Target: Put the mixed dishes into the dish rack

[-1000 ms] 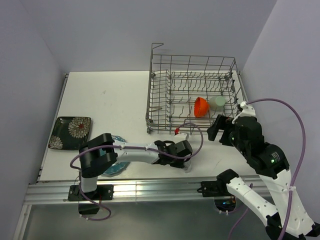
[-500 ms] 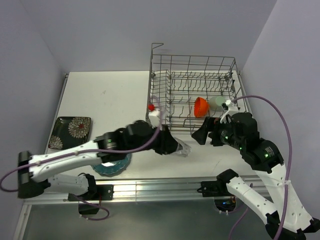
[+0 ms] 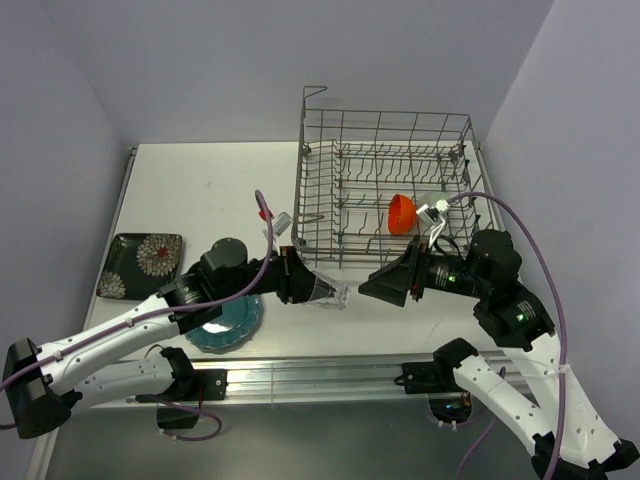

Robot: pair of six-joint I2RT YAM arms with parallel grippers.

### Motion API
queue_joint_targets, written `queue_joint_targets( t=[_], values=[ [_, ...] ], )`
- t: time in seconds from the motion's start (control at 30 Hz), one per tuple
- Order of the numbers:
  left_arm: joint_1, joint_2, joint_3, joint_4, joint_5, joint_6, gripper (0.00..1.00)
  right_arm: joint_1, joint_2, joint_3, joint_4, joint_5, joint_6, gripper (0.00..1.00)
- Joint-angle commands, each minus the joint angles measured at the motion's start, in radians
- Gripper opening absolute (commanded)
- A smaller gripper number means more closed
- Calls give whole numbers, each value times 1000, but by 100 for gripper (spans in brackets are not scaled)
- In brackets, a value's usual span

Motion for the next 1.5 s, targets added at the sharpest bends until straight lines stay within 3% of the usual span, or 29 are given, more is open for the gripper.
queue_joint_targets(
  t=[0.0,0.43,0.77,1.3,1.47],
  values=[
    [14,-30,-4,198,96,-54,0,4,-3,-22,180,-135,79,96],
    [14,12,-29,364,134,-146,0,17,-24,-152,413,-194,230,91],
    [14,62,-36,442,151,-172,0,90,-4,-197,562,-158,305,86],
    [14,71,-50,496,167,-200,0,307,112,-197,650,-24,299,77],
    [14,68,-58,504,173,-206,0,322,121,-182,625,6,270,69]
  ],
)
